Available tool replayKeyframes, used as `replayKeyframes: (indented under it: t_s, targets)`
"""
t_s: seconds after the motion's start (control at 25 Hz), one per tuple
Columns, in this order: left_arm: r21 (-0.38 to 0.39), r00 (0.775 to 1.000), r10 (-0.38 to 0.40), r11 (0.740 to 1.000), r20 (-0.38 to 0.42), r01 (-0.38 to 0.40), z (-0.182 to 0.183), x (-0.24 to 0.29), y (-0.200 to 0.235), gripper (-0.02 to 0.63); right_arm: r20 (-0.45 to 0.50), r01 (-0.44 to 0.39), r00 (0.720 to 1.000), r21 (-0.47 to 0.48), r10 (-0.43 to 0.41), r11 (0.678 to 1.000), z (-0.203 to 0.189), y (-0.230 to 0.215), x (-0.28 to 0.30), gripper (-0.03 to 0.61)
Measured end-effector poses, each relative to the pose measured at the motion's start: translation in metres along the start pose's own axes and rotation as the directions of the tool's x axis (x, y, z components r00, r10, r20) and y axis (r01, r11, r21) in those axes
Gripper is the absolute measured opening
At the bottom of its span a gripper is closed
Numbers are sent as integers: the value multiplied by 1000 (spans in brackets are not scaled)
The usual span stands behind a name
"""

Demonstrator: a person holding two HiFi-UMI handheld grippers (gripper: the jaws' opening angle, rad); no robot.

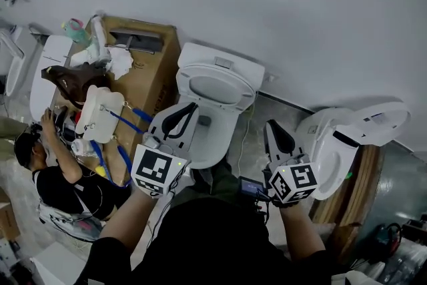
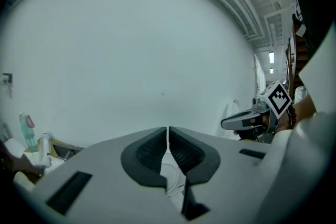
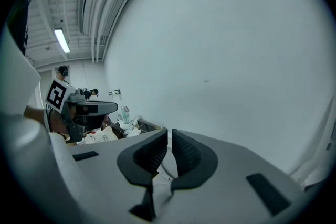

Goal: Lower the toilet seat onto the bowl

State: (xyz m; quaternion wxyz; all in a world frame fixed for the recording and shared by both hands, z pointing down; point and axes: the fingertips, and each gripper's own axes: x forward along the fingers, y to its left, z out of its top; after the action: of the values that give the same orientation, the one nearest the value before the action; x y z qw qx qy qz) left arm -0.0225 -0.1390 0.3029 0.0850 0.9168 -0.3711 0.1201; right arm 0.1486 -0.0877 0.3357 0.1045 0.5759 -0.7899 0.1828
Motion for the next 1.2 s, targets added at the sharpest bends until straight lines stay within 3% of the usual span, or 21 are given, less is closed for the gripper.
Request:
replayKeyframes:
  t_s: [0.36, 0.52, 0.64, 0.68, 1.2]
  targets:
    - [26, 989, 75, 997, -130, -72, -32, 70, 28, 26, -125, -47, 991, -56, 40, 997, -19, -46, 72, 51]
    - [33, 979, 60, 998, -197, -54, -50, 94, 30, 29, -156, -92, 985, -107, 75, 990, -25, -48, 94, 68]
    - [22, 963, 20, 1000, -270, -15, -68, 113, 28, 142, -192, -147, 974, -152, 117, 977, -30, -43, 113, 117]
    - [24, 957, 17, 1000, -290, -10, -73, 119, 29, 152, -205, -163, 970, -170, 127, 972, -32, -42, 120, 120]
    - [198, 910, 69, 980, -409, 15, -111, 188, 51, 161, -364, -292, 916, -311, 171, 904, -78, -46, 194, 123]
